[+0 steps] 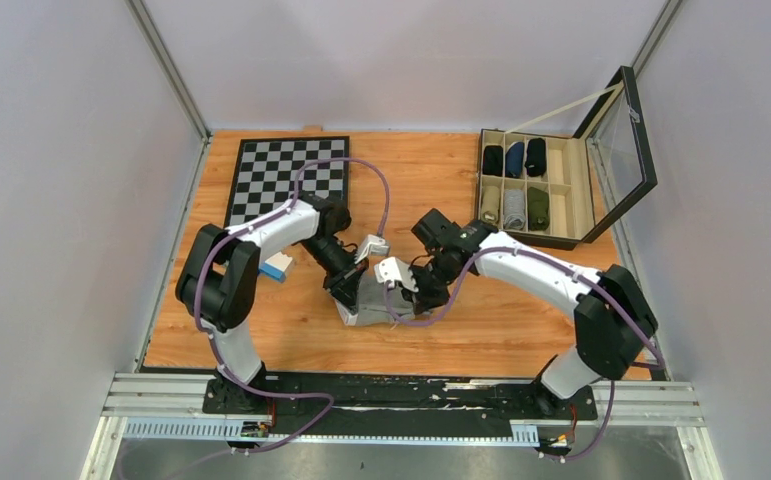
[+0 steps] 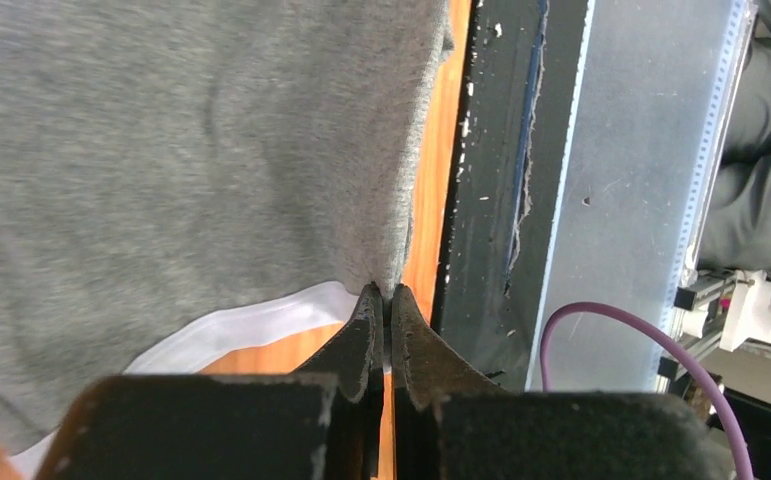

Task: Roll the underwear
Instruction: Fold the underwear at the center of the board.

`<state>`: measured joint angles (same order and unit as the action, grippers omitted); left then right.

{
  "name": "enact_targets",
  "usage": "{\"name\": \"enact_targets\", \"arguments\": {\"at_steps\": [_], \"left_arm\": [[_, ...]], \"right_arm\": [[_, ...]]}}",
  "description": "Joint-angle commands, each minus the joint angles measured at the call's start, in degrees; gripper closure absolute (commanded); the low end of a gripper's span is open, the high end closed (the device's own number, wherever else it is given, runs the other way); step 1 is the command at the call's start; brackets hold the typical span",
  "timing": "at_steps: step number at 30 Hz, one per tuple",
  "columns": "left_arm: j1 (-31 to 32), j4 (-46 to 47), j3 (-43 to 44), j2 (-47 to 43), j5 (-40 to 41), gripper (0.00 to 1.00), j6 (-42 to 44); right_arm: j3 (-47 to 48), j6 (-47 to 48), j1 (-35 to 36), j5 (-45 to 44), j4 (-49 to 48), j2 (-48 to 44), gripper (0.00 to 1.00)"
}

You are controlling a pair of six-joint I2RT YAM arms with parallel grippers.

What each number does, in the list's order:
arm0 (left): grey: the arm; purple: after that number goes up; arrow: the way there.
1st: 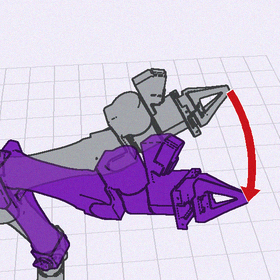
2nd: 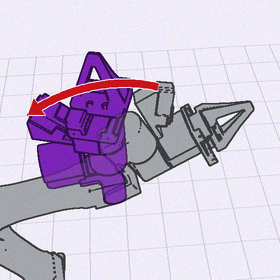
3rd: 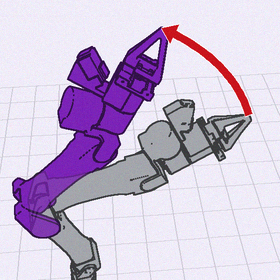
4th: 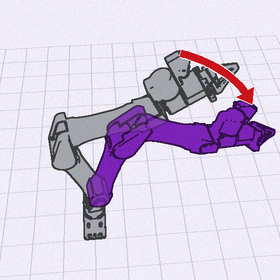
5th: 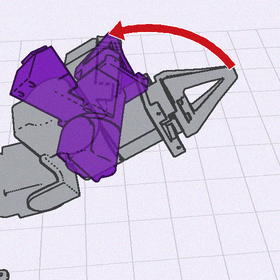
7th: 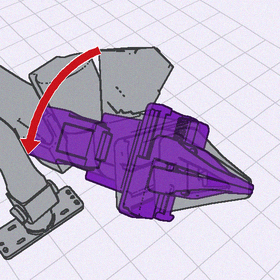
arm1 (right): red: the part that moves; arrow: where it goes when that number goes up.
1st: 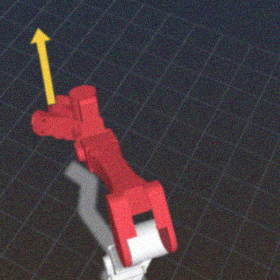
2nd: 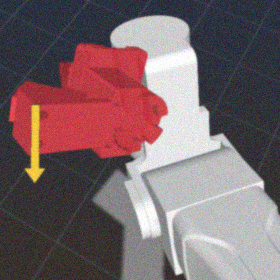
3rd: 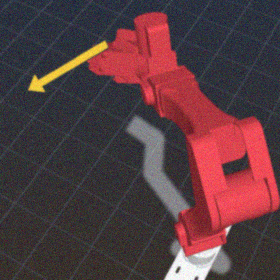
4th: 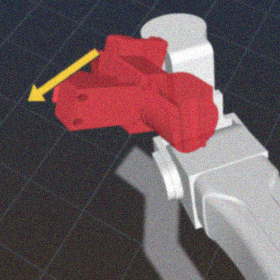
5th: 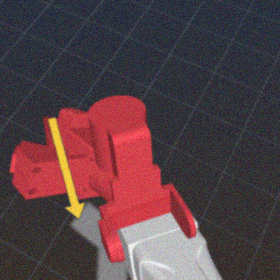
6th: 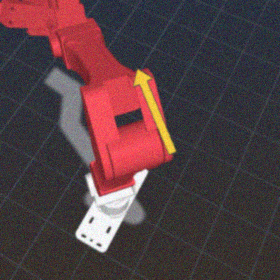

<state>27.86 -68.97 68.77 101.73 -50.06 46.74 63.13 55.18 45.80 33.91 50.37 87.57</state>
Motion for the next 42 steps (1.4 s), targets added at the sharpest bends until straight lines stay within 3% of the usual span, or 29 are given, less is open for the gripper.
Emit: {"name": "enact_targets", "arguments": {"at_steps": [1,8,22,36,42], "left_arm": [[-1.07,-2.49,5.05,2.87,0.74,1.0,1.65],[-4.83,-3.03,12.96,8.26,4.23,1.0,0.46],[-7.29,-5.03,20.72,17.83,6.66,1.0,-0.26],[-7.46,0.33,19.29,20.88,9.57,1.0,-4.54],[-7.7,3.9,19.54,21.42,10.21,0.93,-10.72]], "right_arm": [[7.96,3.83,-3.98,6.09,6.49,5.46,1.0],[19.39,8.89,-8.88,9.51,15.22,16.95,1.0],[30.12,12.27,-13.61,10.65,19.58,31.09,1.0],[28.22,9.8,-14.44,10.02,13.84,35.38,0.98],[27.47,6.1,-14.7,8.87,10.34,35.34,0.92]]}}
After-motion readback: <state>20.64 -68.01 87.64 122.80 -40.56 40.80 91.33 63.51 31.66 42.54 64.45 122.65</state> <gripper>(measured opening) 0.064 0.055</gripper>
